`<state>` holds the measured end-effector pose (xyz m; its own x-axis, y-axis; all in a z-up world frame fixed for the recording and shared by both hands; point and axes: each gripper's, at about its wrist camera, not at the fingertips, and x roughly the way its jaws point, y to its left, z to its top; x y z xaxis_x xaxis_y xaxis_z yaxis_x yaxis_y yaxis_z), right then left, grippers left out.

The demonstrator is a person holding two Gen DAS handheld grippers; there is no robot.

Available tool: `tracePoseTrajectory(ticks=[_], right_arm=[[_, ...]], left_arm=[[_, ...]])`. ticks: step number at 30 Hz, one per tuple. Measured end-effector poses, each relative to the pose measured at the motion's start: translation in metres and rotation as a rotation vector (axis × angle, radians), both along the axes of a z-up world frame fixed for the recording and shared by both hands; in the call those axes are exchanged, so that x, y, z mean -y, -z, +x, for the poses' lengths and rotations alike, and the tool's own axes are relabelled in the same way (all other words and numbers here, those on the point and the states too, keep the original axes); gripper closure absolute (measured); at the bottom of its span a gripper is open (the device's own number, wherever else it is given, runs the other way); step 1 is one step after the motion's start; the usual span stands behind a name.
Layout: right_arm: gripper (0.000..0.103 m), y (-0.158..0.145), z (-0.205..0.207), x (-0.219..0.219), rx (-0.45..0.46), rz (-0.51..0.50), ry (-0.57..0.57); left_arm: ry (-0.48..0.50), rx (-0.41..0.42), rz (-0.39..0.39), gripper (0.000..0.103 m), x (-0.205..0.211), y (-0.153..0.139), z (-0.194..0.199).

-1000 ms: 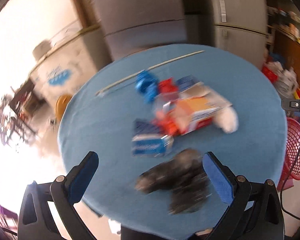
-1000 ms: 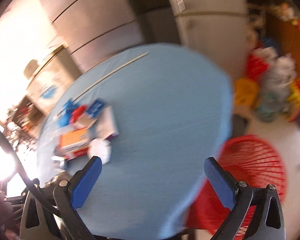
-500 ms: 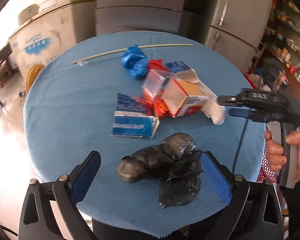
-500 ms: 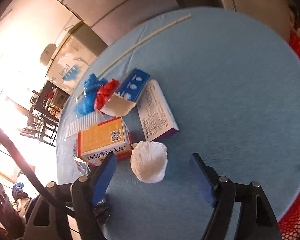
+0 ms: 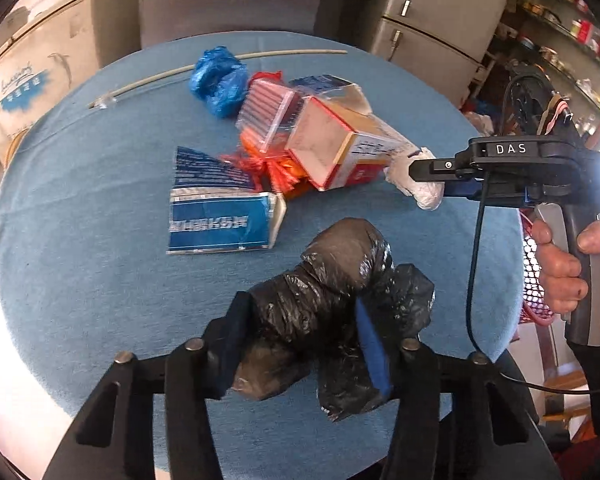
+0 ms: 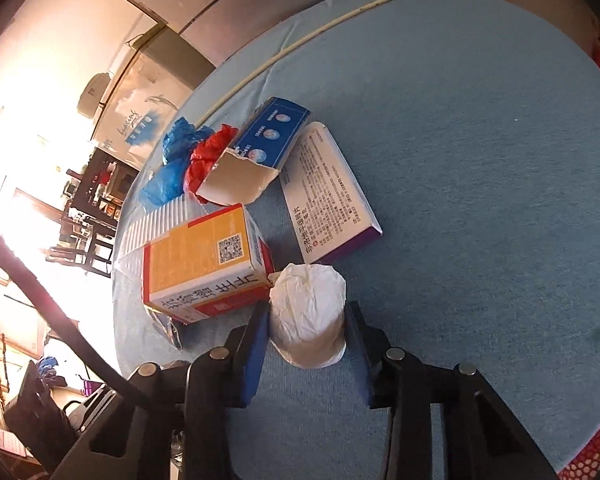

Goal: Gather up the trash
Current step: 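Grasp the black plastic bag with the left tool while the right tool grasps the white tissue ball, then carry both items over the red basket and open both tools to drop them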

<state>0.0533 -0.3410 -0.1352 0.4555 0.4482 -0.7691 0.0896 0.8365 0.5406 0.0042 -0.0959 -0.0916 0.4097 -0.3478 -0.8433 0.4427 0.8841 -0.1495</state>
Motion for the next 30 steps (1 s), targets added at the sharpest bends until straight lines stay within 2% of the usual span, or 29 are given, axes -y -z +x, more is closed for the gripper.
tracePoseTrajectory(ticks=[6, 14, 17, 21, 30], right_arm=[[0.063, -0.012, -0.031, 0.023, 0.028, 0.035, 0.034], [0.063, -0.031, -0.078, 0.07, 0.106, 0.036, 0.129], [0.063, -0.032, -0.099, 0.1, 0.117, 0.045, 0.203], [0.063, -0.027, -0.126, 0.141, 0.105, 0.044, 0.312], [0.062, 0.0, -0.206, 0.241, 0.041, 0.066, 0.59]], left_arm=[[0.065, 0.014, -0.006, 0.06, 0.021, -0.003, -0.007], [0.179, 0.025, -0.033, 0.061, 0.069, -0.018, -0.005], [0.242, 0.014, -0.038, 0.061, 0.104, -0.024, 0.0], [0.345, 0.045, -0.032, 0.061, 0.149, -0.03, -0.001], [0.559, 0.038, -0.016, 0.06, 0.275, -0.025, -0.019]])
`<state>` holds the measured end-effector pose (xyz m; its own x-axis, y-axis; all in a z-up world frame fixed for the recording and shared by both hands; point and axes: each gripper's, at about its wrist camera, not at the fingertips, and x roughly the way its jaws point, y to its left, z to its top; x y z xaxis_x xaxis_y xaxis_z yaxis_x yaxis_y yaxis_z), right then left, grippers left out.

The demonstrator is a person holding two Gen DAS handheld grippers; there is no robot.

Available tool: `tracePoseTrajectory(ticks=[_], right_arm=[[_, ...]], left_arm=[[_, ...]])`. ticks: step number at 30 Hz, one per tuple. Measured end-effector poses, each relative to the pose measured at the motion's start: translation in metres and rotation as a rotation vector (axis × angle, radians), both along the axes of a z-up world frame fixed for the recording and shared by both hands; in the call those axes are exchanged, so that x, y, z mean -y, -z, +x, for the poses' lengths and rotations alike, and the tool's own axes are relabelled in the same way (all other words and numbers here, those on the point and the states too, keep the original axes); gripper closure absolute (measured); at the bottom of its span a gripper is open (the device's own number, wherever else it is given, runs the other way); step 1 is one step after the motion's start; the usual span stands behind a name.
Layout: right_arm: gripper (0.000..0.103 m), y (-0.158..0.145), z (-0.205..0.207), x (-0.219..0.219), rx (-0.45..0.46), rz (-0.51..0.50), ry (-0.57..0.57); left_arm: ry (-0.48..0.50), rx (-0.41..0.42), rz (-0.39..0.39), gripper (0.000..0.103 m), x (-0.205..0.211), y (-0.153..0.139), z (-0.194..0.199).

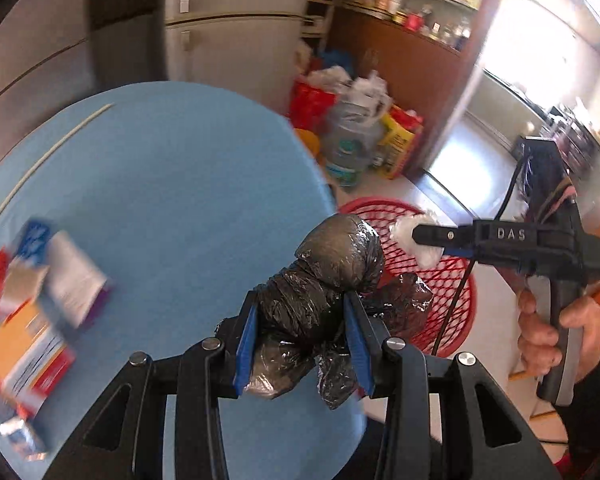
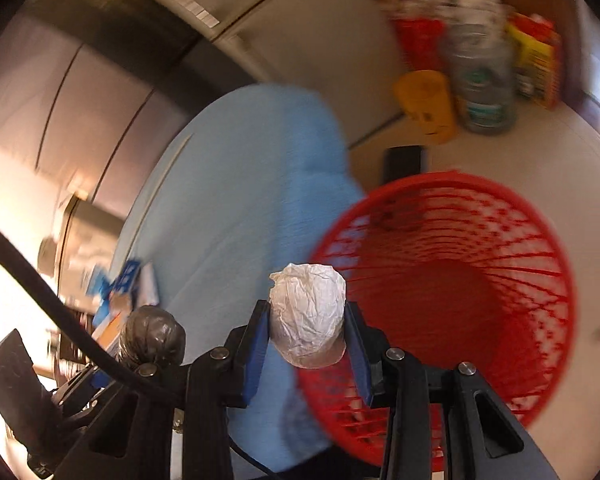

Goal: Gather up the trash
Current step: 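Carry both items over the red basket and open both tools to drop them, then bring both open tools back to the boxes on the table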

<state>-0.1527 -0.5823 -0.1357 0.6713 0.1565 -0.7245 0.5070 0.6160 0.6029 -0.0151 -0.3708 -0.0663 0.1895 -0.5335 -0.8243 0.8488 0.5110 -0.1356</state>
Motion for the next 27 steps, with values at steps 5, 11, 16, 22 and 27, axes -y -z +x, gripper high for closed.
tracePoseTrajectory(ticks=[5, 11, 16, 22, 27], right_arm=[[0.058, 0.008, -0.033, 0.033, -0.005, 0.037, 0.104], [0.046, 0.013, -0.054, 0.056, -0.008, 0.083, 0.174], [0.045, 0.011, -0.058, 0.057, -0.011, 0.069, 0.194], [0.045, 0.001, -0.033, 0.041, 0.011, 0.048, 0.131], [0.045, -0.015, 0.009, 0.009, 0.033, 0.032, 0.017]], left_arm=[[0.064, -0.006, 0.003, 0.058, 0.044, 0.001, -0.02], [0.068, 0.005, -0.002, 0.044, 0.06, 0.001, -0.023], [0.036, 0.03, -0.006, 0.044, 0.035, -0.004, -0.018], [-0.042, 0.05, 0.021, 0.044, -0.031, -0.009, -0.013], [-0.161, 0.08, 0.021, 0.043, -0.098, -0.015, -0.006]])
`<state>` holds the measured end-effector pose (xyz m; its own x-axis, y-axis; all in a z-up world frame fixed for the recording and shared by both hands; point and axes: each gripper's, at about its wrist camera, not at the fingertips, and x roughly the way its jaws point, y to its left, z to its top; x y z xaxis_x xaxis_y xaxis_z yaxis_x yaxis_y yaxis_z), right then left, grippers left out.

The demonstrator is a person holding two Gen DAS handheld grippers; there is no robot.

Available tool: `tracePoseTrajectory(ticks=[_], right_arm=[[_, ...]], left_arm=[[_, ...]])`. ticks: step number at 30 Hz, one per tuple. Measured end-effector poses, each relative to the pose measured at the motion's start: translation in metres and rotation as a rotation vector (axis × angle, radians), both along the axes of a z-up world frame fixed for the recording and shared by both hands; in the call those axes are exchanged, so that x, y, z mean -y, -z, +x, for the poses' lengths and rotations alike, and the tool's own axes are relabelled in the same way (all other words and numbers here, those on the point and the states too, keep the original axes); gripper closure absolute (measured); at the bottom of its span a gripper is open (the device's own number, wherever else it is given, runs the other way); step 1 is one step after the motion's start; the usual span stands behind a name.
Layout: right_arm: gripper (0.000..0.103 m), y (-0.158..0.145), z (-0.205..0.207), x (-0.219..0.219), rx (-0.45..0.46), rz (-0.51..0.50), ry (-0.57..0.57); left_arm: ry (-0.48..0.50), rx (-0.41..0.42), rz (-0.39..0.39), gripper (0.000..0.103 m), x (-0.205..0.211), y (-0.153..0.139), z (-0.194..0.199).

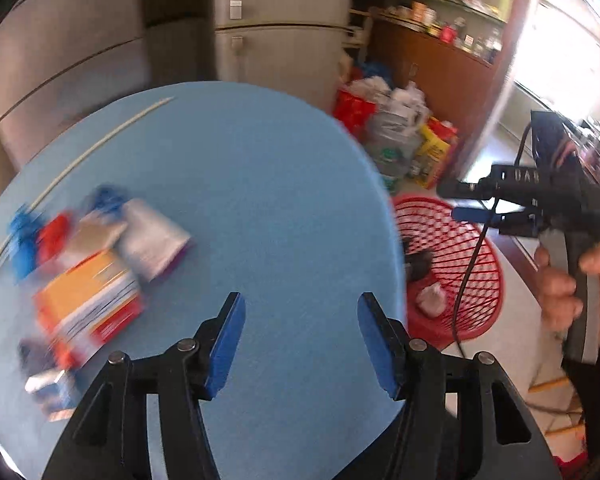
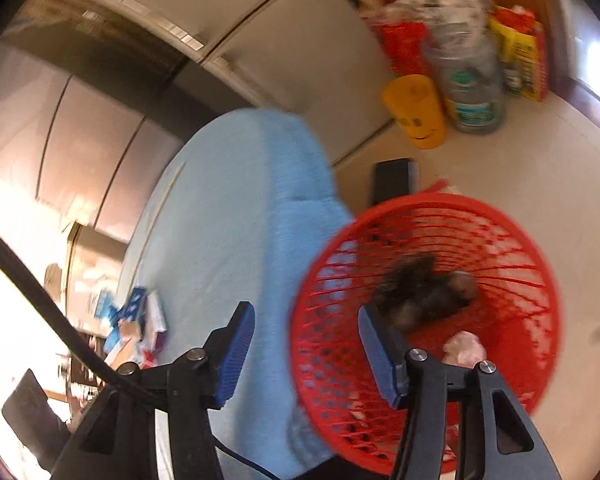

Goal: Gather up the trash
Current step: 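Bring both open tools back to the boxes on the table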

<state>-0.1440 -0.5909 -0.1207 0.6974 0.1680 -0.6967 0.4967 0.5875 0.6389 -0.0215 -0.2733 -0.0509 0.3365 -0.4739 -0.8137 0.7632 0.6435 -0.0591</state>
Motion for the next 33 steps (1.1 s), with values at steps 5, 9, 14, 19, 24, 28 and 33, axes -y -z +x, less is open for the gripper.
tracePoseTrajectory(ticks=[5, 9, 14, 19, 24, 28, 33], right_arm=[[0.045, -0.015, 0.056, -0.048, 0.031, 0.019, -0.156], [0.044, -0.022, 0.102, -0.101, 0.055, 0.05, -0.304], [0.031, -0.031, 0.145, -0.171, 0.083, 0.043, -0.473], [0.028, -0.031, 0.172, -0.235, 0.112, -0.019, -0.593], [0.021, -0.024, 0.185, -0.26, 0.133, -0.067, -0.618], [0.02, -0.018, 0.19, -0.263, 0.139, -0.07, -0.624], [0.019, -0.014, 0.2, -0.272, 0.129, -0.066, -0.643]], left_arm=[[-0.23, 0.002, 0.014, 0.043, -0.086, 0.001, 0.018], [-0.443, -0.028, -0.003, 0.04, -0.16, 0.003, 0.038], [-0.628, -0.043, -0.028, 0.038, -0.216, 0.005, 0.059], [-0.66, -0.065, -0.052, 0.036, -0.225, 0.013, 0.067], [-0.639, -0.079, -0.054, 0.036, -0.22, 0.019, 0.073], [-0.6, -0.073, -0.054, 0.034, -0.211, 0.022, 0.08], [-0.561, -0.061, -0.025, 0.032, -0.208, 0.027, 0.089]])
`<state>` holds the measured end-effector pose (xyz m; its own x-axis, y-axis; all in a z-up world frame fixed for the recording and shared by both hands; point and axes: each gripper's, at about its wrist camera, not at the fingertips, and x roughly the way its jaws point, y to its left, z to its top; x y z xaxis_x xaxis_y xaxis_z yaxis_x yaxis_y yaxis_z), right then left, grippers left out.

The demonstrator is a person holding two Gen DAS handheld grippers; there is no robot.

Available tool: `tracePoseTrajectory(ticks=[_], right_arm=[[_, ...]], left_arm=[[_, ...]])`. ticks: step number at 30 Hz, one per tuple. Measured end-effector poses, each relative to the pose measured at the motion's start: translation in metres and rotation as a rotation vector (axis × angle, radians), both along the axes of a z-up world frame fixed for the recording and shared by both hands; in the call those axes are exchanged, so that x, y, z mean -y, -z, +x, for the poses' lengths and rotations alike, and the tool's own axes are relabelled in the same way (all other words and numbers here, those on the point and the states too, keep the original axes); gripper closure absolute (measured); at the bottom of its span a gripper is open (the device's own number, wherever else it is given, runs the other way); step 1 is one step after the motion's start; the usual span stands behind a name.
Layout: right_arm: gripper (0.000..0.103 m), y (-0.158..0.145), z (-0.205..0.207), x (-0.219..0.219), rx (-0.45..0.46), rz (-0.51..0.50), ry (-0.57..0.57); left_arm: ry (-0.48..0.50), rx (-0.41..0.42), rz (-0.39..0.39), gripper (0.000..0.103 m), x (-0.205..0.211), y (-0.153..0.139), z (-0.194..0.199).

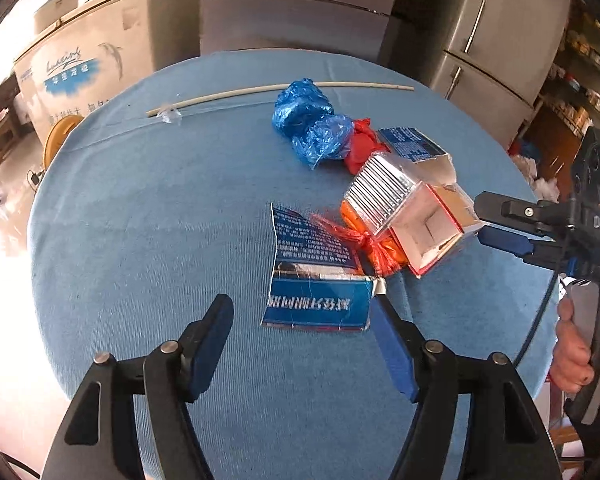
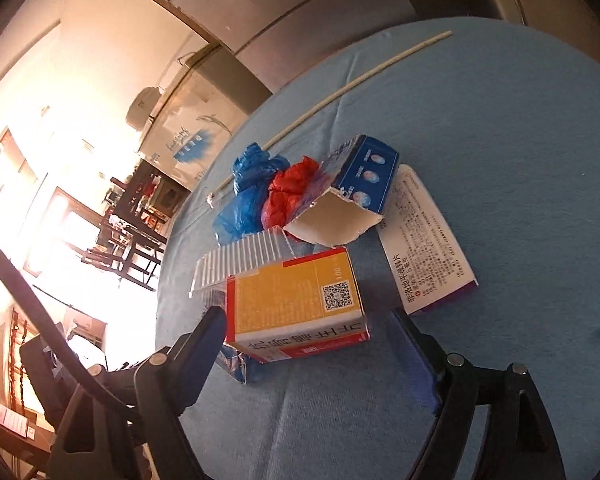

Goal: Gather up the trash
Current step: 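Bring both open tools back to the boxes on the table, then grasp the blue toothpaste box with the left tool while the right tool grasps the orange medicine box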

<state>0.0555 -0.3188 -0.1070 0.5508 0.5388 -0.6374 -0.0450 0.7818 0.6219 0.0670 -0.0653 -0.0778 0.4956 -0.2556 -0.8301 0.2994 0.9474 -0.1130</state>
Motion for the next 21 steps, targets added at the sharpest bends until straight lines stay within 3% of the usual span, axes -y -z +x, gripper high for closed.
tracePoseTrajectory(ticks=[7, 14, 17, 21], right_arm=[[0.019, 0.01, 0.01, 0.008, -0.09, 0.131, 0.005], [0.019, 0.029, 0.01, 0.012, -0.222, 0.424, 0.039], [0.019, 0.035, 0.017, 0.013, -0.275, 0.474, 0.096], [0.019, 0.038, 0.028, 0.009, -0.316, 0.428, 0.164]], left_arm=[[0.024, -0.026, -0.045, 0.032, -0.007, 0.006, 0.024], [0.111, -0.045, -0.136, 0.032, -0.009, 0.007, 0.043], [0.14, -0.086, -0.182, 0.045, -0.008, 0.013, 0.054], [0.152, -0.161, -0.242, 0.065, -0.006, 0.027, 0.063]])
